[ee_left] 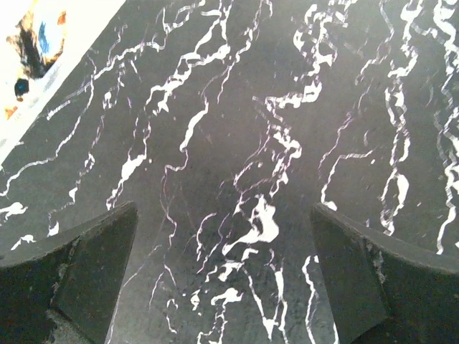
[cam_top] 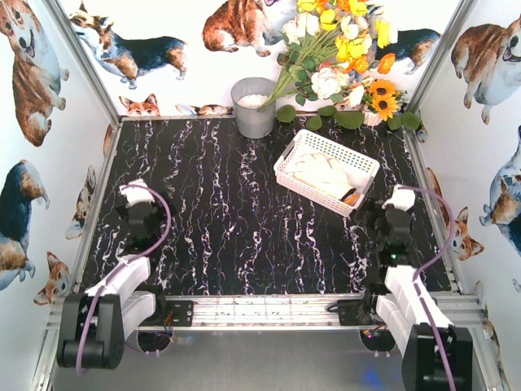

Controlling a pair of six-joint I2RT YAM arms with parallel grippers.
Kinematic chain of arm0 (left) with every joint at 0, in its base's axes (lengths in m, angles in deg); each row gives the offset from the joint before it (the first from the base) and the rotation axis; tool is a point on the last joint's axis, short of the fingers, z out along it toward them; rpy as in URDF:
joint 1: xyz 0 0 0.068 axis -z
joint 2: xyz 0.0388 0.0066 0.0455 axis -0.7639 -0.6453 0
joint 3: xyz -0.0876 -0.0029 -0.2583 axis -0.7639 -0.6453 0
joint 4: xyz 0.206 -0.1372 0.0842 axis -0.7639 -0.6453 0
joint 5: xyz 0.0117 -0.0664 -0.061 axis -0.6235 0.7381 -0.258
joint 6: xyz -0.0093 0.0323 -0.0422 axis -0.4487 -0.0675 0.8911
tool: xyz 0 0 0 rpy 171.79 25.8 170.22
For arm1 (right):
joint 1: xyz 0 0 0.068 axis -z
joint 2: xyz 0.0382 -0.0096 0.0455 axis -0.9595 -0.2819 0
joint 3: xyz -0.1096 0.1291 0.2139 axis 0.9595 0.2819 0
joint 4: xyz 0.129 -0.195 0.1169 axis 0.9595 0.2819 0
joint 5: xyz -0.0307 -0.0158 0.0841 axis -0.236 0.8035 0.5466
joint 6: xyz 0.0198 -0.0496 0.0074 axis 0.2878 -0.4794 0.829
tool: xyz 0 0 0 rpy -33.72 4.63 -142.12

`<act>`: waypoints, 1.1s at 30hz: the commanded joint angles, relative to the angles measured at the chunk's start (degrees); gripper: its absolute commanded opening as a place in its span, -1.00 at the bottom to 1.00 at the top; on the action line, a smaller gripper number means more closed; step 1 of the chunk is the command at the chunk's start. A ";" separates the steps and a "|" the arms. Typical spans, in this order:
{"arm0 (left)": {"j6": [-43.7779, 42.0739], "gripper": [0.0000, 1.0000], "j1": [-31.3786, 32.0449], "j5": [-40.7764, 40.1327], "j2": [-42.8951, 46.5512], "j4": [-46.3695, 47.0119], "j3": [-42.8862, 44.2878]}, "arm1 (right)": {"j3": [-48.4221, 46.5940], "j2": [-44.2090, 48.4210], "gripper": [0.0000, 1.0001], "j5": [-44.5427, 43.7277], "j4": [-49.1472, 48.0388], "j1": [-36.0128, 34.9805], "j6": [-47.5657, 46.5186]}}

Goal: Put the gloves into the storage basket
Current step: Reset both arms

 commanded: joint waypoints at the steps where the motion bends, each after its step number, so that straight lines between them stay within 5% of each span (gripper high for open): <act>1: -5.34 0.99 -0.71 1.76 -4.68 18.24 -4.57 | 5.45 3.46 0.78 0.90 -13.13 -0.16 -3.68; 8: -12.87 0.99 -0.67 13.03 -21.31 35.32 -1.35 | 3.66 -8.07 1.00 7.62 -24.47 -0.69 -5.29; 16: -14.89 0.99 -0.50 15.93 -33.00 38.05 3.37 | -3.42 -39.61 0.99 9.50 -44.78 -6.06 -12.43; 18: -12.67 0.99 -0.50 10.77 -32.40 32.89 5.18 | -8.08 -35.01 0.99 6.22 -28.83 -5.97 -10.39; 22: -12.81 0.99 0.04 8.94 -32.49 35.11 4.35 | -4.98 -38.34 0.99 3.06 -39.71 -6.39 -10.05; 29: -13.20 0.99 0.04 9.77 -32.69 35.28 4.43 | -7.01 -38.55 0.99 3.46 -36.25 -6.40 -10.27; 33: -14.53 0.99 -1.67 19.09 -32.60 36.41 3.93 | -6.81 -37.81 0.99 6.16 -35.31 -6.10 -11.01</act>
